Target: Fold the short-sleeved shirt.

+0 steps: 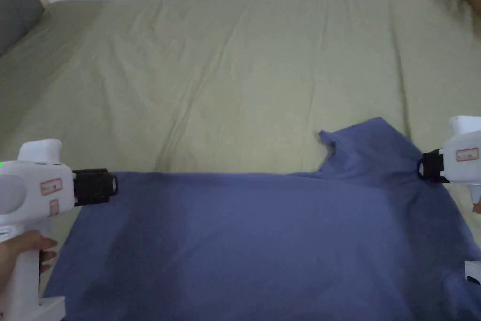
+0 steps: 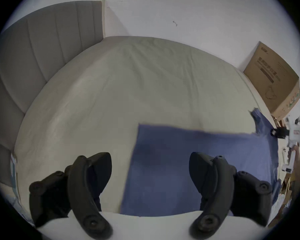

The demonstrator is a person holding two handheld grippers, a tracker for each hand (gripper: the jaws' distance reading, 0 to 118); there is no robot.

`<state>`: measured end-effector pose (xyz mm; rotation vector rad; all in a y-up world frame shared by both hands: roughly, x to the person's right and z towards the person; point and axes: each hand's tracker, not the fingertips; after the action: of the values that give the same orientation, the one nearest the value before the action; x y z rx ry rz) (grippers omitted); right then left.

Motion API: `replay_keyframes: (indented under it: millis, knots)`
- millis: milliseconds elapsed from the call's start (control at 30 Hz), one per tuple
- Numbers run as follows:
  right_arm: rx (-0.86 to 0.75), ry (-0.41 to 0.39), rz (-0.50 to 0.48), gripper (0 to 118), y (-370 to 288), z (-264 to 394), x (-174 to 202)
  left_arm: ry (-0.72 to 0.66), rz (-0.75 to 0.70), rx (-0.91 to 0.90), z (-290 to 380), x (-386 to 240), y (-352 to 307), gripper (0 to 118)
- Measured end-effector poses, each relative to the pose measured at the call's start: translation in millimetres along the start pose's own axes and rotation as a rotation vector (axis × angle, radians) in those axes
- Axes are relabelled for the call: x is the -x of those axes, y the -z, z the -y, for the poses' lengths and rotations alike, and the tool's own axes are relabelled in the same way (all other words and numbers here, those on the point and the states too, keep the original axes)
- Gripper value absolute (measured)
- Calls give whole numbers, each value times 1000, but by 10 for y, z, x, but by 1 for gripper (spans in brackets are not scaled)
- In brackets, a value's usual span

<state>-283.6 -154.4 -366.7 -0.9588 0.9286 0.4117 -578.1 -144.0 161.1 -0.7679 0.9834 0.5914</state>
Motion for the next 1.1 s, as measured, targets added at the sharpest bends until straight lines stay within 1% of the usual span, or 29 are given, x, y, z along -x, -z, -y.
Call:
replay_keyframes:
  millis: [100,200,267,333,367,400,433,467,500,533,567,633,867,1000,1100]
  knots:
    - [1,12,-5,0,21,16,7,-14,2,6,-170,24,242,97]
    - [4,6,-3,0,56,27,23,-31,33,73,-187,25,542,97]
    - [6,1,-1,0,64,28,26,-21,-11,137,-130,10,728,96]
    - [6,6,0,0,64,34,28,-2,-16,83,-101,-48,678,95]
    - [6,15,-7,0,56,31,20,6,-27,71,-103,-69,634,79]
    - [2,22,-13,0,40,28,14,36,-67,46,-109,-65,590,57]
    - [0,33,-21,0,21,21,13,47,-65,47,-120,-71,560,34]
    - [-2,41,-33,0,-8,24,21,40,-12,57,-133,-65,534,2]
    - [-8,45,-37,0,-46,22,33,11,68,85,-145,-74,510,2]
    - [-12,53,-30,0,-89,17,50,13,18,77,-153,-83,447,2]
    - [-17,70,-38,0,-150,13,49,27,3,66,-147,-105,379,2]
    - [-30,124,-85,0,-284,7,25,30,14,60,-140,-108,209,2]
    - [-100,76,-100,0,-1070,178,-6,56,66,10,-25,13,-623,2]
    - [-119,77,-106,0,-1549,540,-42,75,80,1,303,82,-1183,2]
    - [-113,53,-109,0,-1862,964,-41,93,83,3,646,154,-1559,2]
